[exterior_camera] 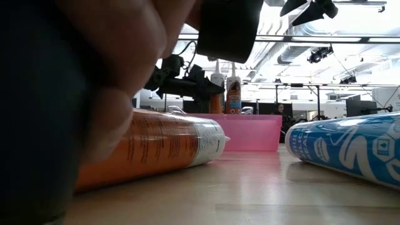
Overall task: Pick & place silicon tubes, Sealant and Lysol wipes
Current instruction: Put the right orange sealant into the transparent container
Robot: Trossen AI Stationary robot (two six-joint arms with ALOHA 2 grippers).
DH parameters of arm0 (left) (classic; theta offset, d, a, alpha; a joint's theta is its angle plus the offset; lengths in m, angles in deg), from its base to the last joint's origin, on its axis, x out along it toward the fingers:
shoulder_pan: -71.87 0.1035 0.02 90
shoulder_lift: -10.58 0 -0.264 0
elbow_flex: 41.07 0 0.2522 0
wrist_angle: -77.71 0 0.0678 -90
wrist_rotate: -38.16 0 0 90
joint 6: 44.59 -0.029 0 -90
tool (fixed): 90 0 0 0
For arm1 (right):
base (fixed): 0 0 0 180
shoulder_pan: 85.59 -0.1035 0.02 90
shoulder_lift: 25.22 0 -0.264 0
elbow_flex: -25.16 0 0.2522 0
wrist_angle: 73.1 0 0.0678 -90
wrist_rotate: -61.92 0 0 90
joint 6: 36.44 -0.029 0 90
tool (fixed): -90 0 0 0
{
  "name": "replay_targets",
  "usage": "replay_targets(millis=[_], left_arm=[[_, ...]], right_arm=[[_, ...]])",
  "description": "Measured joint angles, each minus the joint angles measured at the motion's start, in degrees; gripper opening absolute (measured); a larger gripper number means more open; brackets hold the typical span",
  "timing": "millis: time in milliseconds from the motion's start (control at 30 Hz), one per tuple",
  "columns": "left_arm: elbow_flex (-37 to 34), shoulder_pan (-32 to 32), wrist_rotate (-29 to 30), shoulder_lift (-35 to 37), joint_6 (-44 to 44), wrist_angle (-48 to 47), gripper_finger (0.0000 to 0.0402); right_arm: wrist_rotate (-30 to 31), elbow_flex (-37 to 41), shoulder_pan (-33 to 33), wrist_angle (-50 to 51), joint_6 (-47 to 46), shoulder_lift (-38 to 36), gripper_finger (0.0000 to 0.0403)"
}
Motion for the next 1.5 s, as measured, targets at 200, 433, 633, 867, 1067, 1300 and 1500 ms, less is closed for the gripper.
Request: replay_targets(millis=[200,433,633,867,1067,1300,1500], left_arm=[[0.0,-0.4,0.2,0.0,-1.1,0.0,0.0220],[0.0,-0.3,0.2,0.2,-1.1,0.4,0.0242],[0.1,-0.3,-1.7,0.3,-1.1,0.1,0.0245],[0.1,-0.3,-2.0,0.2,-1.9,0.1,0.0245],[0.0,-0.3,-3.0,1.4,-2.6,-0.5,0.0246],[0.0,-0.3,-3.6,3.5,-5.5,-4.7,0.0246],[0.0,-0.3,-4.7,3.9,-5.5,-4.9,0.0246]], right_arm=[[0.0,0.0,0.0,0.0,0.0,0.0,0.0353],[-0.1,0.0,0.0,0.0,0.0,0.0,0.0353],[-0.1,0.0,0.0,0.0,0.0,0.0,0.0353],[-0.3,0.0,0.0,0.0,-0.2,0.0,0.0353],[-0.3,0.0,0.0,0.4,-0.2,0.0,0.0353],[-0.8,0.0,0.0,0.4,-1.3,0.0,0.0353],[-1.0,0.0,0.0,0.5,-1.5,0.0,0.0353]])
